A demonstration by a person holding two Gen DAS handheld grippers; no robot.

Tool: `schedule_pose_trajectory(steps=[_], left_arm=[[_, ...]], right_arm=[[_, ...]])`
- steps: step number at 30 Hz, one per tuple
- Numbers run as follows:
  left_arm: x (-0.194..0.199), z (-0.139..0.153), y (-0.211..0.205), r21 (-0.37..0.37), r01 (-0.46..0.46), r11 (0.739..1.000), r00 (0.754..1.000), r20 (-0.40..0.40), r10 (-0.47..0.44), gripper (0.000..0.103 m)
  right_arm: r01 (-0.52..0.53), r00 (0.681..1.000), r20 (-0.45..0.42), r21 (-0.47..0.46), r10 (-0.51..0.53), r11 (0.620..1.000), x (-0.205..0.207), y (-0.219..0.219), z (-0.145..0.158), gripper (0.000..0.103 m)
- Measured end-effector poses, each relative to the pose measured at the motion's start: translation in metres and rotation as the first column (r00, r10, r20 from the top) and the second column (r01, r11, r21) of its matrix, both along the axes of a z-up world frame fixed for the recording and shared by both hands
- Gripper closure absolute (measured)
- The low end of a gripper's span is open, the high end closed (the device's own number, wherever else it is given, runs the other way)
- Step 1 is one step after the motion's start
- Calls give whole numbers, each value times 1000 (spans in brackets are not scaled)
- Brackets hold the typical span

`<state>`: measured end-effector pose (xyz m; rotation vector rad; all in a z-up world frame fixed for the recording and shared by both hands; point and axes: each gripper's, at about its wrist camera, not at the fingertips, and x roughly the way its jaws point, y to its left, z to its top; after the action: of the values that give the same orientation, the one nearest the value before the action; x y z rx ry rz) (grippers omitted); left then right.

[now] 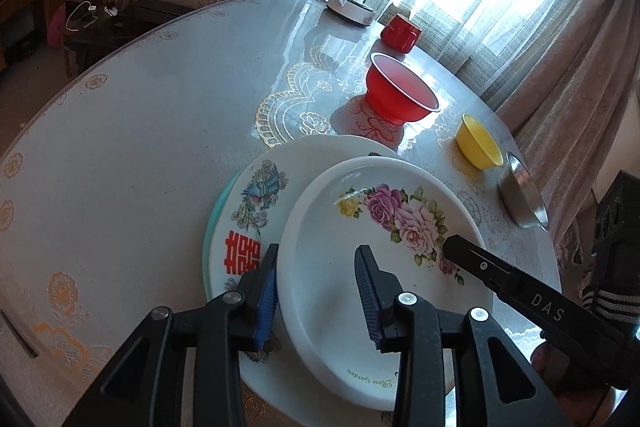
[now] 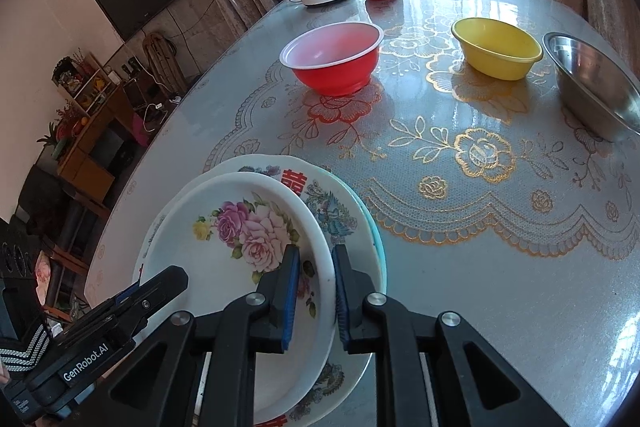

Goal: Organize plates and bowls
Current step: 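Lower the rose-patterned plate onto the large white plate with the right tool, then open the right tool and release the rose-patterned plate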

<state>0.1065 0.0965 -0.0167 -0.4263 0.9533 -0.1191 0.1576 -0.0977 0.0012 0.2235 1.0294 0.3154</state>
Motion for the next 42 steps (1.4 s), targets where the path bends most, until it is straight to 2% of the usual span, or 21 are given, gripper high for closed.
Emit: schedule_pose_trajectory(steps=[4, 10, 13, 20, 25, 29, 31, 34, 42], left_arm=[[-1, 3, 1, -39, 9, 999, 1000, -20, -9, 51], [-4, 6, 5, -66, 11, 998, 999, -33, -13, 50], [-8, 8, 3, -47, 17, 999, 999, -29, -19, 50], [-6, 8, 0, -40, 28, 999, 999, -26, -29, 42], [-4, 10, 4, -81, 26, 996, 998, -56, -31, 35], [-3, 10, 8, -118, 13, 993, 997, -78, -23, 35], [-4, 11, 9, -128, 11, 992, 996, -89, -23, 34], [-5, 13, 11, -143, 5, 990, 995, -95, -19, 28], [-7, 14, 7, -109, 22, 994, 996, -87, -32, 27]], right_arm=[[8, 1000, -14, -15, -8, 1000, 3, 4, 1, 85], [13, 1000, -3, -40, -13, 999, 4, 9, 1, 85], [9, 1000, 14, -68, -8, 998, 3, 13, 2, 85], [-6, 999, 51, -149, 14, 989, 6, 24, 3, 82], [-39, 997, 58, -241, 55, 970, 7, 36, 4, 79], [-59, 995, 60, -282, 79, 958, 7, 41, 4, 78], [-66, 994, 60, -288, 87, 955, 7, 42, 4, 78], [-77, 994, 50, -283, 95, 956, 7, 42, 5, 76], [-68, 995, 56, -258, 86, 964, 0, 39, 3, 76]])
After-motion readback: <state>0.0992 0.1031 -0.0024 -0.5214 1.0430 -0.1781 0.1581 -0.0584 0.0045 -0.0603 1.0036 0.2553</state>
